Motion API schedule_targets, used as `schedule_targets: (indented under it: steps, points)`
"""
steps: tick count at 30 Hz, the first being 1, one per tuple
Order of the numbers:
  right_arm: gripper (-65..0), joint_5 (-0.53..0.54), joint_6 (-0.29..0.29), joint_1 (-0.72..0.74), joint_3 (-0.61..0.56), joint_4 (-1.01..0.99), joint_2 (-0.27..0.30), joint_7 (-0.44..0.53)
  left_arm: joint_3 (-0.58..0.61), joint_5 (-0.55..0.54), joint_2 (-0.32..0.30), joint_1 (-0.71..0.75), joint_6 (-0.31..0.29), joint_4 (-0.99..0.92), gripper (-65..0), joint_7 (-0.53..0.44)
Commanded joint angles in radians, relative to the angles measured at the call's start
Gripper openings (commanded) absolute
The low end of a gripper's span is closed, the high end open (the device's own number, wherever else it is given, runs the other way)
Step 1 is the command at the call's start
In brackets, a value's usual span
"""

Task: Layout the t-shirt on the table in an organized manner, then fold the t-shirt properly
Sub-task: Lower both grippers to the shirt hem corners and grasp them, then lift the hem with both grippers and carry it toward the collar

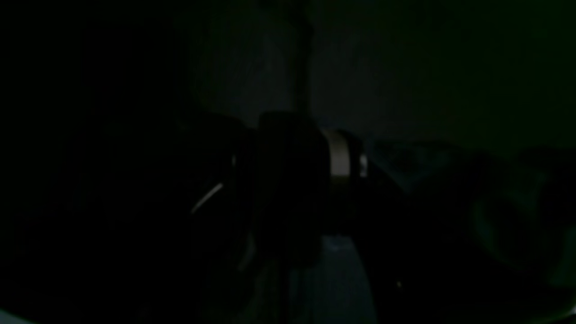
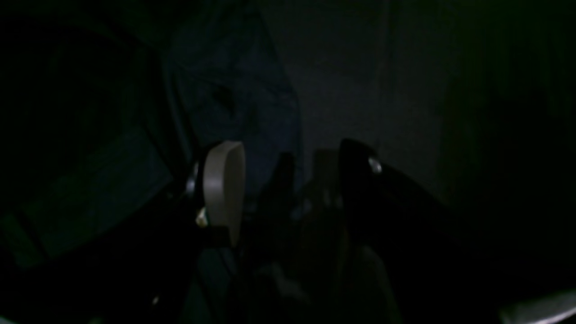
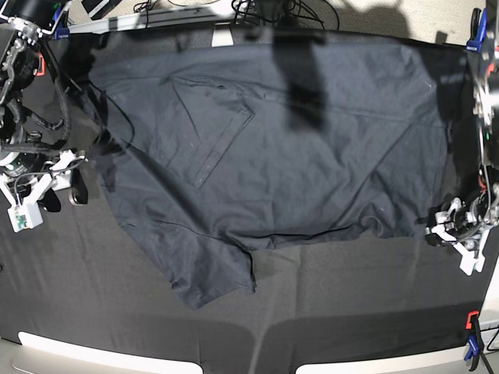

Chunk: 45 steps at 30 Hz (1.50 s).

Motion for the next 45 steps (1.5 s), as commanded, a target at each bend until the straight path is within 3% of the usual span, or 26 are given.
schedule_targets:
  steps: [1, 9, 15, 20, 23, 28, 31, 37, 42, 45]
  points:
    - [-32.3, 0.008, -0.002, 0.013, 0.005, 0.016, 0.019, 0.018, -0.004, -0.006, -0.011, -0.026, -0.004, 0.000, -44.5, -0.015]
    - [-32.3, 0.009, -0.003, 0.017, 0.005, 0.016, 0.019, 0.015, -0.004, -0.007, 0.003, -0.021, -0.061, -0.013, -45.0, 0.055]
    - [-32.3, 0.009, -0.003, 0.018, 0.005, 0.016, 0.019, 0.016, -0.004, -0.097, -0.001, -0.021, -0.185, -0.013, -45.0, 0.115]
    - [-32.3, 0.009, -0.004, 0.019, 0.005, 0.016, 0.019, 0.016, -0.004, -0.119, -0.003, -0.021, -0.188, -0.013, -53.0, 0.145]
    - [-32.3, 0.009, -0.003, 0.020, 0.005, 0.016, 0.019, 0.030, -0.004, -0.119, -0.008, -0.021, -0.188, -0.013, -63.9, 0.142]
    - [-32.2, 0.008, -0.003, 0.037, -0.005, -0.047, 0.019, 0.171, -0.004, -0.119, -0.008, -0.021, -0.187, -0.013, -65.0, 0.126]
    - [-32.2, 0.008, -0.004, 0.122, -0.055, -0.162, 0.019, 0.202, -0.004, -0.119, -0.008, -0.021, -0.187, -0.013, -65.0, 0.126]
    - [-32.3, -0.003, -0.046, 0.439, -0.301, -0.505, 0.018, 0.074, -0.004, -0.119, -0.006, -0.021, -0.180, -0.013, -65.0, 0.126]
    - [-32.3, -0.052, -0.068, 0.702, -0.502, -0.879, 0.013, 0.096, -0.004, -0.119, -0.003, -0.021, -0.180, -0.013, -65.0, 0.126]
    - [-32.3, -0.071, -0.068, 0.826, -0.571, -1.094, 0.002, 0.158, -0.004, -0.119, -0.003, -0.021, -0.180, -0.013, -65.0, 0.126]
